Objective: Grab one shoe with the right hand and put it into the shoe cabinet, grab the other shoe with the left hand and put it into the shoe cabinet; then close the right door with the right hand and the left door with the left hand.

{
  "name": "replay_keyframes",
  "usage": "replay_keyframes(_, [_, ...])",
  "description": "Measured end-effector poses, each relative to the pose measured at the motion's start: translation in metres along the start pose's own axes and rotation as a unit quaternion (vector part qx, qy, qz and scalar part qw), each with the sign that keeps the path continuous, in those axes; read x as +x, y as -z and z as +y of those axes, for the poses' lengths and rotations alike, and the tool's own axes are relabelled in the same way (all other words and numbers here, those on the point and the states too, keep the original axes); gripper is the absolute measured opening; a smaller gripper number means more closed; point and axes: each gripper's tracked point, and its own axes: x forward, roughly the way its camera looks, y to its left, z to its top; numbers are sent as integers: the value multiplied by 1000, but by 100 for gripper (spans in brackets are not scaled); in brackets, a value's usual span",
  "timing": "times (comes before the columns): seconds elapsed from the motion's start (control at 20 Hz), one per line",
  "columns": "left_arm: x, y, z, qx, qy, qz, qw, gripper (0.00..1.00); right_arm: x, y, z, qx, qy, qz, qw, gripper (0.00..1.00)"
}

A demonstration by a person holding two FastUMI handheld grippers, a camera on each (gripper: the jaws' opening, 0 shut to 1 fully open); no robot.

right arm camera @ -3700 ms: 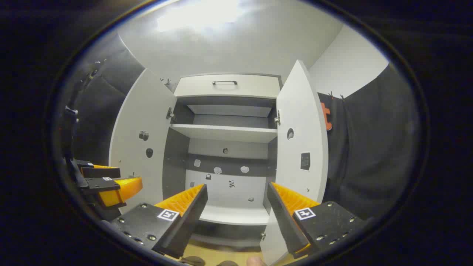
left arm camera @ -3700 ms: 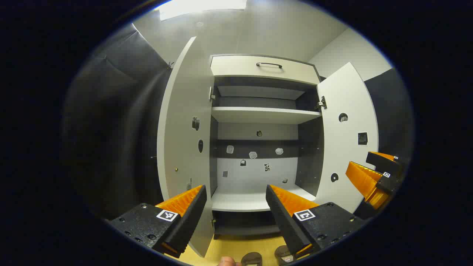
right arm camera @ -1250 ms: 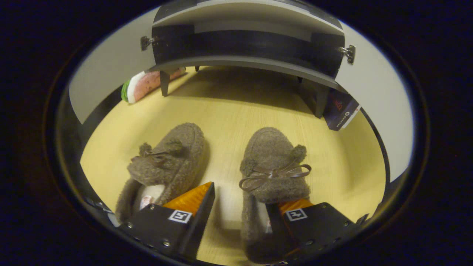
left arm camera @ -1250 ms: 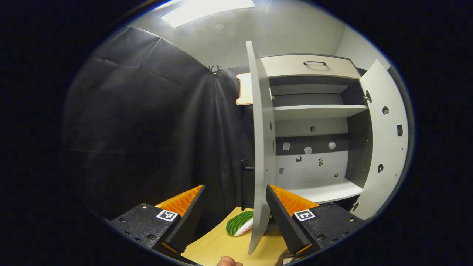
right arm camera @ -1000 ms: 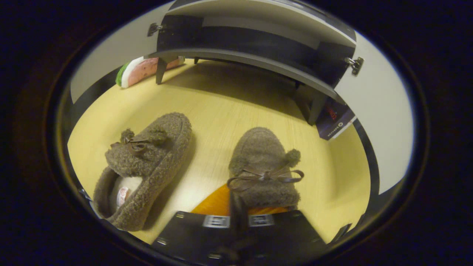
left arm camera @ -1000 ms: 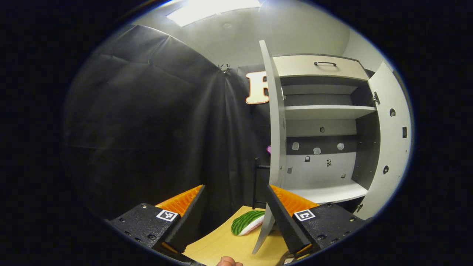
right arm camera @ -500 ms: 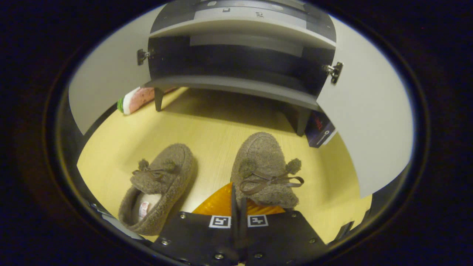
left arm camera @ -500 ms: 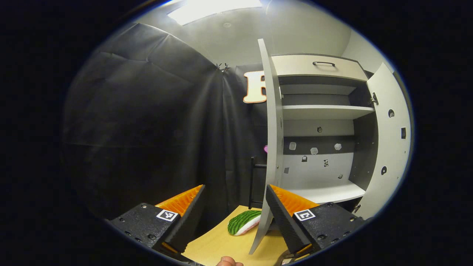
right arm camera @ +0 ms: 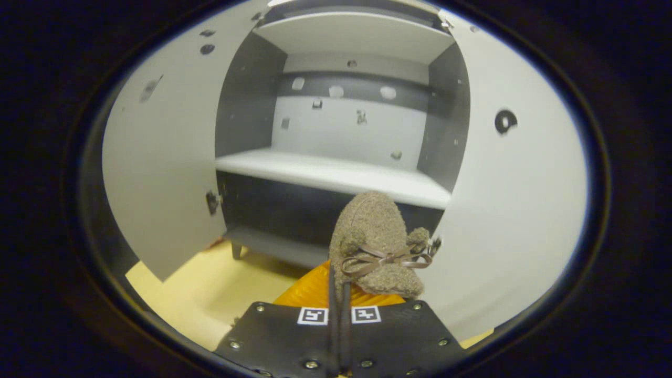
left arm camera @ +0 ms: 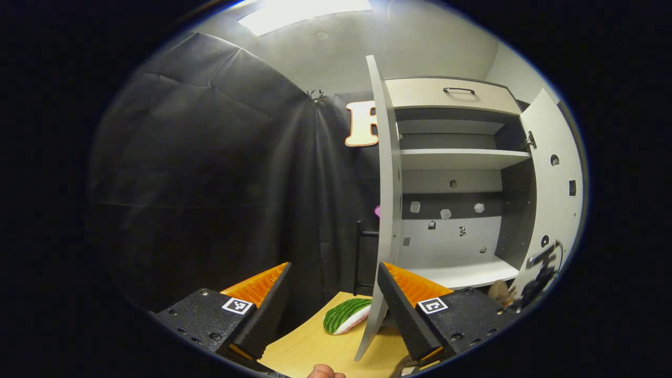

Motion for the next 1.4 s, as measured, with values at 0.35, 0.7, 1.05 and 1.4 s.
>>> replay_keyframes(0.35, [-13,1,34,4,-46,-3,999,100,72,-135,-29,-23,20,-96,995,0])
replay_keyframes(0.7, [-36,10,83,9,-127,2,992,96,154,-167,-52,-29,45,-82,995,2])
replay_keyframes(1.05, [-69,22,117,9,-202,14,979,96,208,-137,-58,-35,53,-22,998,2])
replay_keyframes(1.4, [-88,24,128,17,-233,14,972,99,240,-115,-52,-46,60,22,997,2])
